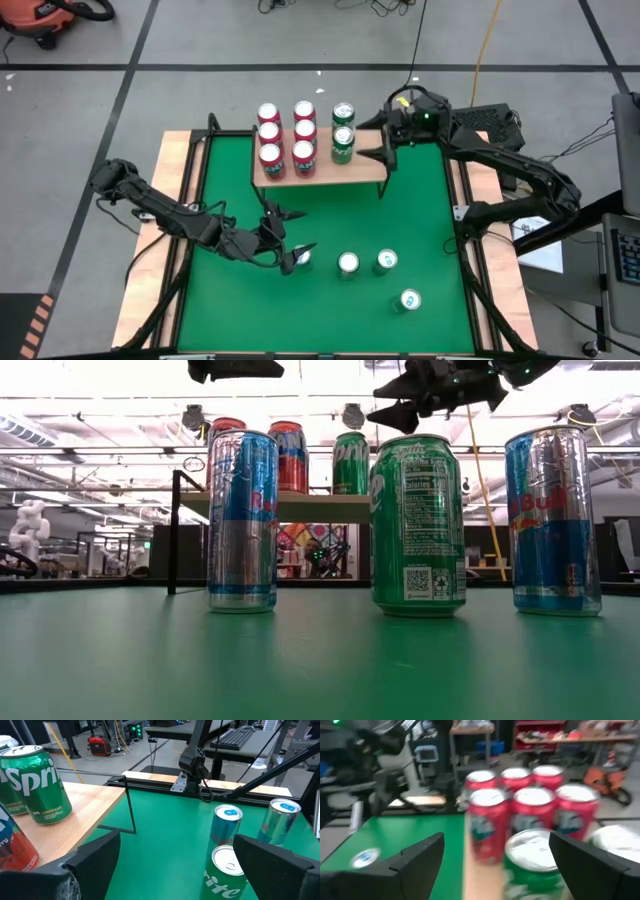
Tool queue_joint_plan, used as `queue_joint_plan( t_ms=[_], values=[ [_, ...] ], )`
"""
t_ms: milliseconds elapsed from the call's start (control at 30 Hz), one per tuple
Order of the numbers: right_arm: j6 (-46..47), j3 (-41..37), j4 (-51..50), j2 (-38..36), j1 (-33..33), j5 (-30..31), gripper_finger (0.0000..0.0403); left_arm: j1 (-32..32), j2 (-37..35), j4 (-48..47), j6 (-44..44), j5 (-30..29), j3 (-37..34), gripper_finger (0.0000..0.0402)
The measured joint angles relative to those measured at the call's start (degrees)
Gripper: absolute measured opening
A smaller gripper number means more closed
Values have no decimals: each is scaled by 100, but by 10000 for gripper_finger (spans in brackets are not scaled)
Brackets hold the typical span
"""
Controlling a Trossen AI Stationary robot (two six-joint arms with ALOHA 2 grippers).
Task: Place canned beverage on shelf
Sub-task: Put the green soda can on the shelf aligned with the other green soda can
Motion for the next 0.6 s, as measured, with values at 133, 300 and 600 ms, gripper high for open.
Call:
queue_joint_plan(
  t_ms=[133,300,600],
  values=[
    [-9,-228,-111,-15,453,9,352,6,0,0,2,-2,0,386],
    [-40,-633,18,-8,1108,917,352,4,4,-19,0,-4,0,386],
    [135,-1105,1071,344,1532,1695,352,17,94,-8,-2,-23,0,386]
  ],
)
